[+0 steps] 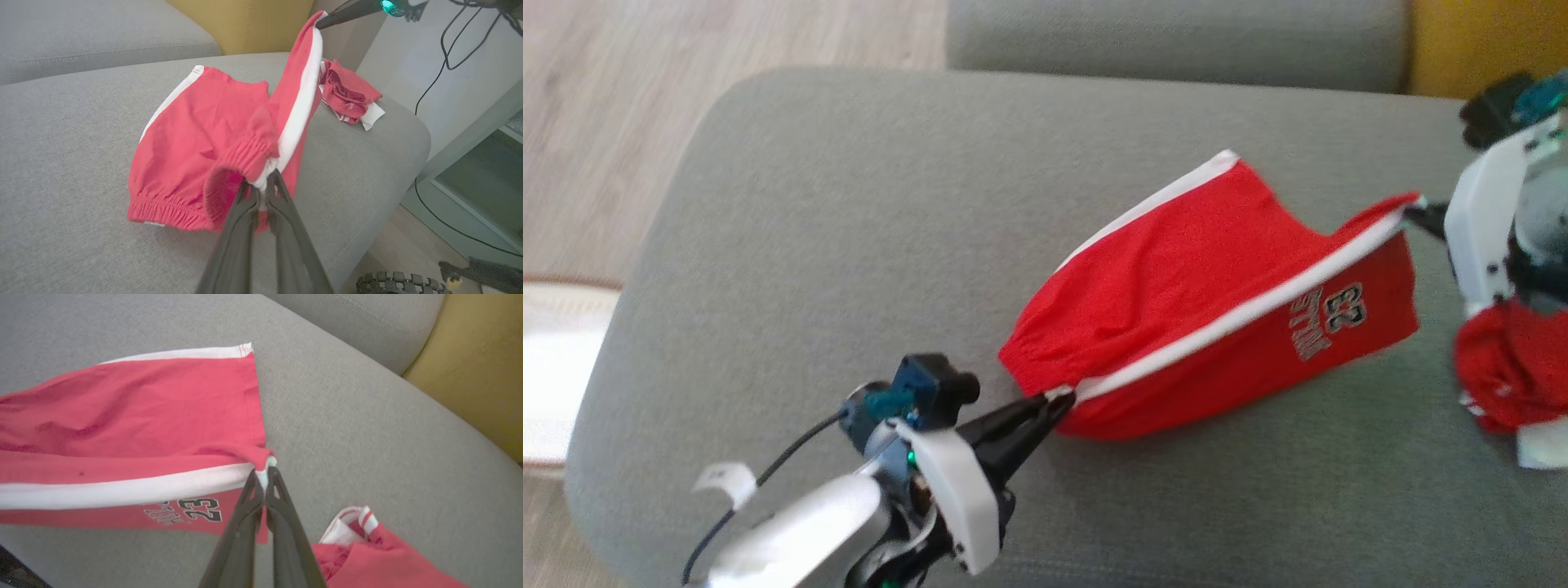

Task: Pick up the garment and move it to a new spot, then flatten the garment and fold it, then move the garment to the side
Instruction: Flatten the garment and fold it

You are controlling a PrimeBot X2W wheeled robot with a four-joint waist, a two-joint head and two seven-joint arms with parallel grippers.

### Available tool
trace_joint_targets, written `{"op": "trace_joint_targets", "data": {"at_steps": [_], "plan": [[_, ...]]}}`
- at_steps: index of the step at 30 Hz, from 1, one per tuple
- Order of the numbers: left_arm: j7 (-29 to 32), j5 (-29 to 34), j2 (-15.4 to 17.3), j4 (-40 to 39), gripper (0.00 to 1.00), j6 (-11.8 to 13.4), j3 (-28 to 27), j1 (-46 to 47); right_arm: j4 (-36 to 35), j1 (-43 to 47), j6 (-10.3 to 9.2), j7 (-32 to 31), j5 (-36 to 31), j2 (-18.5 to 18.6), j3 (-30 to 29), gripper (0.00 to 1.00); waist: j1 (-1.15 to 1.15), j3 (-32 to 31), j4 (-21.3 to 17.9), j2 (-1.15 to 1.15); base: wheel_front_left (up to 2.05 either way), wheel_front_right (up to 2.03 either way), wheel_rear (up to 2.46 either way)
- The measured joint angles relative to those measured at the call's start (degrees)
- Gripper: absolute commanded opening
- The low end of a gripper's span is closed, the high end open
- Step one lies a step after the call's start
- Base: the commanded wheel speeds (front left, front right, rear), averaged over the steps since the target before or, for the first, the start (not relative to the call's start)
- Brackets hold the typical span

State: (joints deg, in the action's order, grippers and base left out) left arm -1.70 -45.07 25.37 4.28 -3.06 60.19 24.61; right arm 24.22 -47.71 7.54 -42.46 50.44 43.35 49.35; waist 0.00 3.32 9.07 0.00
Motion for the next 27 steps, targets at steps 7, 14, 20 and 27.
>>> {"op": "trace_joint_targets", "data": {"at_steps": [7, 14, 20, 27], "plan": [[-0.93, -0.79, -4.49, 6.64, 0.0, -1.07, -0.81, 5.22, 5.36, -7.7, 0.0, 0.89, -3.67, -2.75, 1.26, 0.0, 0.01, 5.0, 4.35, 0.0, 0.0, 0.0, 0.0], [-2.44, -1.74, -8.67, 13.85, 0.0, -2.41, -1.69, 9.74, 10.49, -12.65, 0.0, 4.25, -6.33, -4.93, 4.76, 0.0, 0.01, 9.48, 7.21, 0.0, 0.0, 0.0, 0.0], [-3.34, -2.15, -11.95, 19.42, 0.0, -3.05, -1.66, 12.43, 14.9, -15.47, 0.0, 7.5, -6.66, -6.3, 7.24, 0.0, 0.01, 11.96, 8.66, 0.0, 0.0, 0.0, 0.0], [-5.36, -2.45, -14.35, 24.86, 0.0, -3.52, -1.67, 14.69, 18.82, -18.77, 0.0, 11.83, -6.67, -6.98, 9.8, 0.0, 0.01, 14.2, 9.75, 0.0, 0.0, 0.0, 0.0]]}}
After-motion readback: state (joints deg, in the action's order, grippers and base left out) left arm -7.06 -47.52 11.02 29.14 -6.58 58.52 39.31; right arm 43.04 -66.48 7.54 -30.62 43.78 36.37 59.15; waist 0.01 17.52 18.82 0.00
